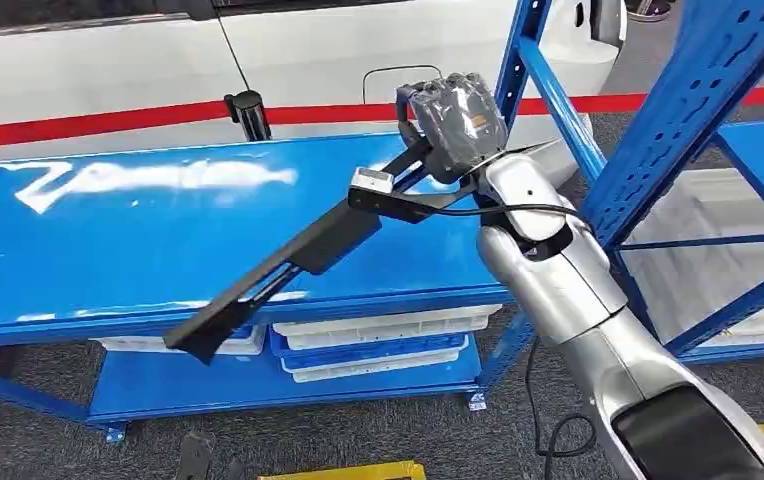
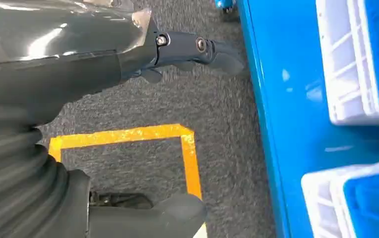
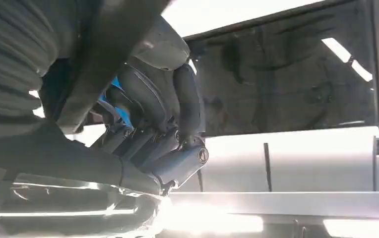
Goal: Take the parts from the cabinet and place them on the table.
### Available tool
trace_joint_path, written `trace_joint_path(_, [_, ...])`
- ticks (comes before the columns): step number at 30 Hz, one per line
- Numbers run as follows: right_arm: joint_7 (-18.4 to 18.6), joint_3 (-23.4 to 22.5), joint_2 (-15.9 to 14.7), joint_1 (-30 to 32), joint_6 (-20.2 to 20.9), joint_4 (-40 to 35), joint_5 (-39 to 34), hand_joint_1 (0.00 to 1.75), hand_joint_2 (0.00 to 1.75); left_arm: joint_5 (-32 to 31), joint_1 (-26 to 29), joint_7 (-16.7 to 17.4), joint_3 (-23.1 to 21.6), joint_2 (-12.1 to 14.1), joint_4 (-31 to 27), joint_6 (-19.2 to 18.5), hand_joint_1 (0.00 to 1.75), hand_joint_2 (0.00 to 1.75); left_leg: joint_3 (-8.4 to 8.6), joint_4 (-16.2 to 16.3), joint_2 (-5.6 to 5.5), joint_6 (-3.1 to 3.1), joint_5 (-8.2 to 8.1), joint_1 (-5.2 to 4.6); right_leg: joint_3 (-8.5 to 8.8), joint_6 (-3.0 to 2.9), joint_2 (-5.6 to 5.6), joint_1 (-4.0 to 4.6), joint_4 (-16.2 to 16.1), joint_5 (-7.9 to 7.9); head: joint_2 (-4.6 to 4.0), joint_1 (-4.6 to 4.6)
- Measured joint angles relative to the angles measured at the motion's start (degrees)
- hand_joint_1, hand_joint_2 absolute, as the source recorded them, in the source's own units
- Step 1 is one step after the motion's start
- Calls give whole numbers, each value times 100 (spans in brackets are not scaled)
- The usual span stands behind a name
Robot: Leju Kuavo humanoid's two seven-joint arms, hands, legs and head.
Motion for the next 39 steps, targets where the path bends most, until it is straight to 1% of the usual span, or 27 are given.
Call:
trace_joint_path(3, [24,-35,-83,128,-48,-31,-35,168,175,-68,0,74,-13,39,0,-90,0,175,-3,11,0,9,-6,-1,0,1,0,-3,0,0,0,0])
trace_joint_path(9, [66,-157,-247,337,-105,-39,-44,168,175,-212,-4,13,-50,103,0,-234,0,175,-32,84,1,76,-45,-2,7,30,1,-5,0,-7,0,0])
trace_joint_path(10, [83,-177,-271,367,-118,-55,-35,168,175,-245,-4,13,-79,111,0,-245,0,175,-36,97,0,91,-43,-4,13,44,0,-9,-4,4,0,0])
trace_joint_path(12, [103,-210,-306,398,-142,-105,-9,168,175,-264,-14,13,-124,114,0,-293,0,175,-6,32,2,164,37,-14,53,120,6,2,-62,58,0,-4])
trace_joint_path(13, [118,-242,-343,425,-146,-135,22,168,175,-284,-28,13,-133,105,0,-315,0,175,59,-105,50,182,128,67,-5,127,-6,21,-18,-6,0,2])
trace_joint_path(14, [125,-262,-367,429,-164,-168,35,168,175,-306,-44,11,-142,105,-2,-343,0,175,81,-152,56,220,161,48,-72,104,-20,19,139,-151,0,9])
trace_joint_path(16, [133,-282,-413,457,-168,-199,48,168,175,-312,-62,11,-168,114,-2,-389,0,175,67,-152,70,233,172,54,-360,60,-22,2,915,-527,0,26])
trace_joint_path(17, [133,-293,-461,531,-170,-238,48,168,175,-321,-62,11,-177,111,0,-402,0,175,62,-151,74,231,173,54,-592,73,-22,-15,1512,-753,0,20])
trace_joint_path(18, [133,-297,-496,590,-170,-251,48,168,175,-321,-59,11,-177,114,0,-404,0,175,60,-148,75,225,177,57,-677,116,-23,-31,1773,-819,0,24])
trace_joint_path(19, [133,-302,-511,638,-172,-267,52,168,175,-321,-59,11,-179,114,0,-406,0,175,59,-146,74,216,181,69,-631,164,-27,-63,1736,-783,0,24])
trace_joint_path(20, [133,-306,-529,666,-173,-278,57,168,175,-321,-60,11,-181,114,0,-406,0,175,56,-135,73,200,184,84,-430,241,-36,-101,1425,-654,0,22])
trace_joint_path(22, [133,-321,-559,667,-173,-323,59,168,175,-321,-63,11,-199,114,-2,-406,0,175,22,-47,73,118,146,139,226,405,-91,-175,284,-296,0,26])
trace_joint_path(23, [133,-339,-577,667,-179,-341,59,168,175,-321,-66,13,-203,139,-4,-406,0,175,-33,5,73,48,116,112,405,391,-78,-160,53,-388,0,44])
trace_joint_path(24, [133,-336,-570,686,-183,-363,61,168,175,-321,-73,13,-212,127,-2,-406,0,175,-53,25,77,-4,120,100,343,340,4,-80,183,-272,0,39])
trace_joint_path(25, [133,-341,-577,691,-192,-383,59,168,175,-321,-73,11,-216,136,-2,-406,0,175,-62,87,54,-18,122,79,312,324,-9,-112,121,-323,0,42])
trace_joint_path(26, [133,-343,-588,702,-194,-382,59,168,175,-321,-72,11,-223,131,-2,-406,0,175,-95,93,35,-35,135,82,278,266,0,-107,178,-353,0,28])
trace_joint_path(27, [133,-343,-588,714,-194,-382,61,168,175,-319,-71,13,-225,133,-2,-406,0,175,-108,96,39,-57,145,93,260,258,1,-118,185,-353,0,15])
trace_joint_path(28, [133,-345,-590,719,-194,-389,64,168,175,-319,-67,13,-225,142,-2,-406,0,175,-156,142,33,-93,98,141,231,189,-3,-161,169,-312,0,18])
trace_joint_path(29, [133,-347,-583,723,-194,-404,66,168,175,-321,-67,13,-225,149,-2,-406,0,175,-223,302,37,-100,-118,149,202,137,-1,-146,172,-280,0,9])
trace_joint_path(31, [133,-354,-579,725,-190,-428,79,168,175,-341,-71,13,-234,151,-2,-417,0,175,-508,1088,24,-113,-684,141,135,52,-6,-100,174,-230,0,0])
trace_joint_path(32, [133,-358,-577,729,-184,-442,87,168,175,-365,-72,13,-247,151,-2,-437,0,175,-675,1523,25,-112,-901,141,95,18,-11,-67,176,-208,0,2])
trace_joint_path(33, [136,-363,-577,737,-173,-450,101,168,175,-378,-70,13,-267,151,-2,-467,0,175,-765,1814,25,-96,-1009,137,56,-18,-16,-35,178,-182,0,4])
trace_joint_path(34, [138,-376,-583,747,-151,-450,103,168,175,-396,-68,15,-275,151,-2,-487,0,175,-725,1851,26,-66,-971,126,11,-49,-24,1,180,-151,0,4])
trace_joint_path(35, [142,-393,-592,761,-151,-459,103,168,175,-426,-69,24,-282,151,-2,-515,0,175,-563,1634,25,-24,-824,114,-23,-52,-25,27,180,-121,0,4])
trace_joint_path(37, [142,-435,-610,763,-151,-489,105,168,175,-452,-77,33,-297,151,-2,-540,0,175,62,687,8,125,-424,53,-65,-61,-21,74,178,-58,0,-4])
trace_joint_path(38, [142,-459,-623,768,-151,-514,103,168,175,-468,-94,41,-308,177,-7,-546,0,175,310,243,-21,242,-450,0,-70,-52,-28,45,178,-40,0,9])
trace_joint_path(39, [144,-489,-642,759,-147,-529,101,168,175,-485,-99,52,-315,185,-9,-553,0,175,366,194,32,219,-440,-18,-88,-20,-37,95,157,-4,0,31])
